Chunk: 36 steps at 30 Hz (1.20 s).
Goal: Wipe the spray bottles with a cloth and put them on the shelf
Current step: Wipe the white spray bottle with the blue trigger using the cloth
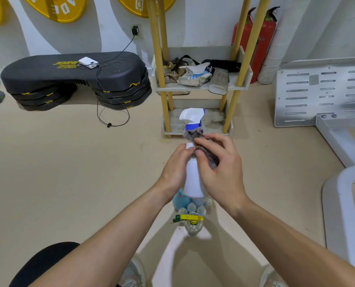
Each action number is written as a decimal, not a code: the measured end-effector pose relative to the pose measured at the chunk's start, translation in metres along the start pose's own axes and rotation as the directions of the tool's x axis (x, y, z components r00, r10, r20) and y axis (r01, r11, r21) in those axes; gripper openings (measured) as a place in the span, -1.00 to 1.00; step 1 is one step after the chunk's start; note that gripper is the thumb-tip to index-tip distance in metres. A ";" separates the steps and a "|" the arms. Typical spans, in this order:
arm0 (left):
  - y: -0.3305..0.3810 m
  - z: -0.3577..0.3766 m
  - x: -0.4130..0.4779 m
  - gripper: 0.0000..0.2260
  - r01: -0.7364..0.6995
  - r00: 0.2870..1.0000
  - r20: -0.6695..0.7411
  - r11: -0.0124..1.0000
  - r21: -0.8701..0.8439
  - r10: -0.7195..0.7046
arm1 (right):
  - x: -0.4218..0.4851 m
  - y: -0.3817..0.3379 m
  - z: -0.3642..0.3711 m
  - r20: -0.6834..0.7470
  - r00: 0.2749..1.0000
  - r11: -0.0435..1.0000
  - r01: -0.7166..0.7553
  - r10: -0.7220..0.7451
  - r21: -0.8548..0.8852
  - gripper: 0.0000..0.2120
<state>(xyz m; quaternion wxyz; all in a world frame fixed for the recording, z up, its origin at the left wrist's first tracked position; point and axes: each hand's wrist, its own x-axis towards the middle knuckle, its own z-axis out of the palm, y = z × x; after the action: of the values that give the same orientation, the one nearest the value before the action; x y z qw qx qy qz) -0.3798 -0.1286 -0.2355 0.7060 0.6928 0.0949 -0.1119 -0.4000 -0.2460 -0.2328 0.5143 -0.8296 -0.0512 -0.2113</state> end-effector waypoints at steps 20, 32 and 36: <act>-0.018 0.006 0.002 -0.94 -0.273 0.961 0.043 0.904 0.328 0.275 | 0.021 0.007 -0.004 -0.015 0.921 0.860 0.357 -0.389 -0.364 -0.71; -0.014 0.002 0.001 -0.68 -0.320 0.939 0.032 0.835 0.447 0.342 | 0.026 0.003 -0.011 0.062 0.976 0.944 0.218 -0.210 -0.249 -0.70; -0.017 0.001 0.002 -0.70 -0.305 0.941 0.022 0.820 0.485 0.337 | 0.034 0.005 -0.017 0.132 0.975 0.957 0.201 -0.176 -0.209 -0.70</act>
<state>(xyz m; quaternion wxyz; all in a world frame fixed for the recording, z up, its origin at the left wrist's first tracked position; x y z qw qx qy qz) -0.3823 -0.1298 -0.2520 0.5168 0.8555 -0.0311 0.0107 -0.3729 -0.2679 -0.2164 0.3926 -0.8835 -0.1351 -0.2167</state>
